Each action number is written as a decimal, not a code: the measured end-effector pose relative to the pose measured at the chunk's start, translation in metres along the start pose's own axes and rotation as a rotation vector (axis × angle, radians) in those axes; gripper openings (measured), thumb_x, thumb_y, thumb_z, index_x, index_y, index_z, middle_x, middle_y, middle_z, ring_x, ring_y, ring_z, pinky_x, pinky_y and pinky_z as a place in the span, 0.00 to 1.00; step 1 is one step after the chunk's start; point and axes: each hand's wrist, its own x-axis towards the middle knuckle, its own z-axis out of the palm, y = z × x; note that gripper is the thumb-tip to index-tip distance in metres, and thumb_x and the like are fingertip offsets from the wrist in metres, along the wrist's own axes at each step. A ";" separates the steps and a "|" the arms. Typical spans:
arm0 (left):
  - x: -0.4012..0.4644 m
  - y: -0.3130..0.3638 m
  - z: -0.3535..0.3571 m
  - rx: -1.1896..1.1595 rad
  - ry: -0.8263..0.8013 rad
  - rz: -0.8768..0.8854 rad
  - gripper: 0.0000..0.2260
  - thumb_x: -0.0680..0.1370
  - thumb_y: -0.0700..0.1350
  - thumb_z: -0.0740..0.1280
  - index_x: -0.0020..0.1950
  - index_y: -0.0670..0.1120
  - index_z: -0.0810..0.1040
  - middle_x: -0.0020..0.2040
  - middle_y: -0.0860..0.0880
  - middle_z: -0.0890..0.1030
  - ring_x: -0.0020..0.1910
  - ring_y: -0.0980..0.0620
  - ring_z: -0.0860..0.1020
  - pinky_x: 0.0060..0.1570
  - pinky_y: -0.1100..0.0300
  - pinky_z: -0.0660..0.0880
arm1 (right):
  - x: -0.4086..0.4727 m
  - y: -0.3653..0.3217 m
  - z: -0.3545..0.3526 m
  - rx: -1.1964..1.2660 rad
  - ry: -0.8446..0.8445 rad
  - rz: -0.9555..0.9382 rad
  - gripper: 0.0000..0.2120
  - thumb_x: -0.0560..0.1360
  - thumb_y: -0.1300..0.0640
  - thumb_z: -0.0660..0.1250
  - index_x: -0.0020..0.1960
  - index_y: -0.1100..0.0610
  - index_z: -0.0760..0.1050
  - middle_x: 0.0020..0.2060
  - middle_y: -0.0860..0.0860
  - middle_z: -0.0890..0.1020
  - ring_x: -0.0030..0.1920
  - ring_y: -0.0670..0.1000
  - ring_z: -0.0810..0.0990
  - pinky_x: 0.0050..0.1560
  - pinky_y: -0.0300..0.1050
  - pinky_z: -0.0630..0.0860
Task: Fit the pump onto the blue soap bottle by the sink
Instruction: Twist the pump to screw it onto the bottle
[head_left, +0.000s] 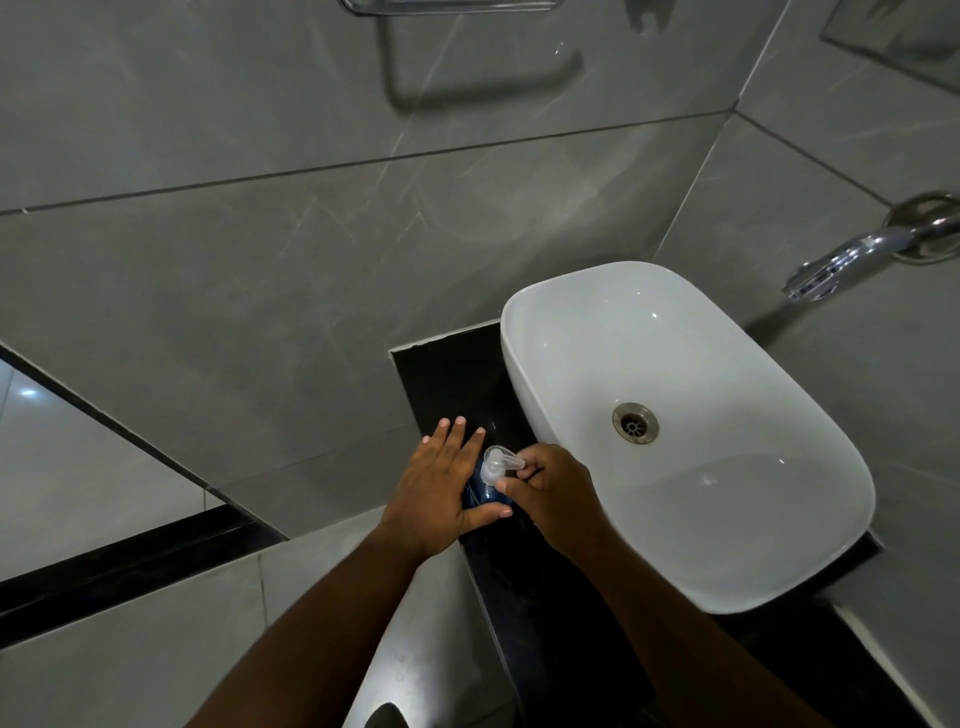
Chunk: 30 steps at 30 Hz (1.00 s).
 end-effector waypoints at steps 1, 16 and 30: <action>0.000 0.000 0.000 0.002 0.003 0.001 0.44 0.72 0.77 0.53 0.79 0.51 0.48 0.79 0.47 0.46 0.76 0.51 0.38 0.72 0.51 0.40 | 0.000 -0.001 0.000 -0.003 -0.019 -0.010 0.10 0.71 0.55 0.70 0.52 0.55 0.79 0.42 0.45 0.80 0.40 0.42 0.77 0.42 0.30 0.69; 0.001 -0.001 0.001 0.033 0.008 0.003 0.44 0.72 0.77 0.52 0.79 0.51 0.48 0.79 0.45 0.49 0.76 0.50 0.40 0.72 0.50 0.41 | 0.007 0.000 0.002 0.067 -0.158 -0.045 0.04 0.74 0.56 0.68 0.48 0.50 0.79 0.30 0.42 0.78 0.29 0.41 0.77 0.31 0.28 0.71; 0.001 -0.001 0.001 -0.019 0.020 0.016 0.44 0.72 0.76 0.54 0.79 0.51 0.49 0.78 0.48 0.45 0.76 0.52 0.39 0.73 0.51 0.41 | 0.013 -0.004 0.002 0.030 -0.072 0.043 0.10 0.69 0.49 0.73 0.42 0.56 0.80 0.35 0.53 0.84 0.35 0.50 0.81 0.36 0.42 0.77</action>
